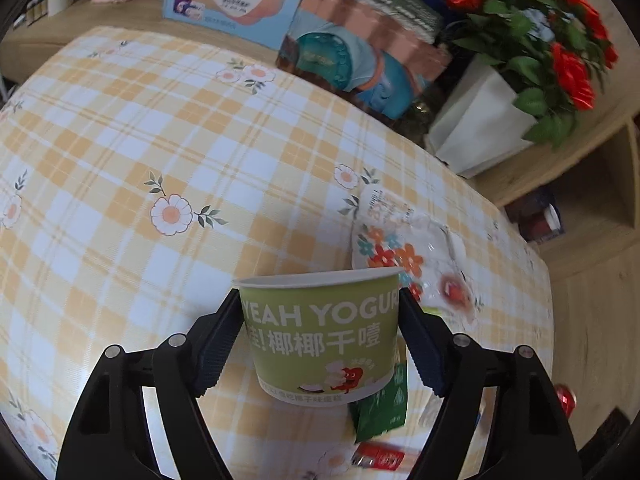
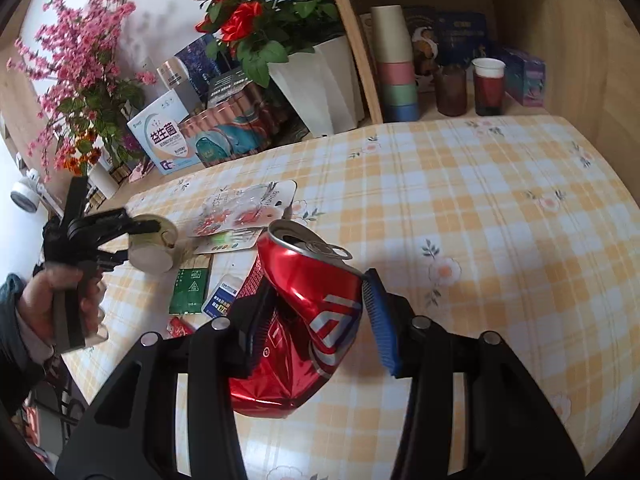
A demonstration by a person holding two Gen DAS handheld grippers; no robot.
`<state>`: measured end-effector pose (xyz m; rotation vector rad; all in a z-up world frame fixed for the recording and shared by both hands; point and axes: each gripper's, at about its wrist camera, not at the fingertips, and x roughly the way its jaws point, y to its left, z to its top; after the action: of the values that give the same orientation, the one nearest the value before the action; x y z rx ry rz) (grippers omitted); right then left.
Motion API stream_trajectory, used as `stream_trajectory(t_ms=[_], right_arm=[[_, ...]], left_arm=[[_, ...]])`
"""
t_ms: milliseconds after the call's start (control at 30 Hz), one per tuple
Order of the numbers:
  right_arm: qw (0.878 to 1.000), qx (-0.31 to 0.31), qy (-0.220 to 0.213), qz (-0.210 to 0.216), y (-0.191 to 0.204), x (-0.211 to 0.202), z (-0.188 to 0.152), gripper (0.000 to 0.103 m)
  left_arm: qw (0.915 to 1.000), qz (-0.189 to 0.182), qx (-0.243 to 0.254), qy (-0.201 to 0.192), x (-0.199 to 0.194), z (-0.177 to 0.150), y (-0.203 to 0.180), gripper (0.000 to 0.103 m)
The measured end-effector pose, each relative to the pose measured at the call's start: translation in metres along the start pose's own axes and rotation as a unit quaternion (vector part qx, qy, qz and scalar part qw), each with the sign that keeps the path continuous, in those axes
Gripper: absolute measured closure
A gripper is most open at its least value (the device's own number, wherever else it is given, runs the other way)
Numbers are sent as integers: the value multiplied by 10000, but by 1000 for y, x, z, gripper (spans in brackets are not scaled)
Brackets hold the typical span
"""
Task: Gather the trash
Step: 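Carry the red can and yogurt cup over to the bin with both tools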
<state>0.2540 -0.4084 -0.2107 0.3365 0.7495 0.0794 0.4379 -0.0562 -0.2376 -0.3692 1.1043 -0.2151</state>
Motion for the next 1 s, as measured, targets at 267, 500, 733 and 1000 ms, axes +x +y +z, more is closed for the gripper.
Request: stream_trajectory(t_ms=[267,500,733,1000], right_arm=[[9996,93,-248,131,19,-33,-14,56],[9987,86,-346,358,52,-65,-41,56],[9985,-248,-331,355,88,-96,-76,56],[9980,-449,-204,393,106,-127,-117,56]], left_arm=[[9855,-220,1382,-959,-93,-61,-10,29],[9539,-352,2404,-1760,-180,-132,-13,28],[9587,-554,2067,-1871,-237,-186,5,28],[9668,-976,1474,-1847,-269,-241,20,28]])
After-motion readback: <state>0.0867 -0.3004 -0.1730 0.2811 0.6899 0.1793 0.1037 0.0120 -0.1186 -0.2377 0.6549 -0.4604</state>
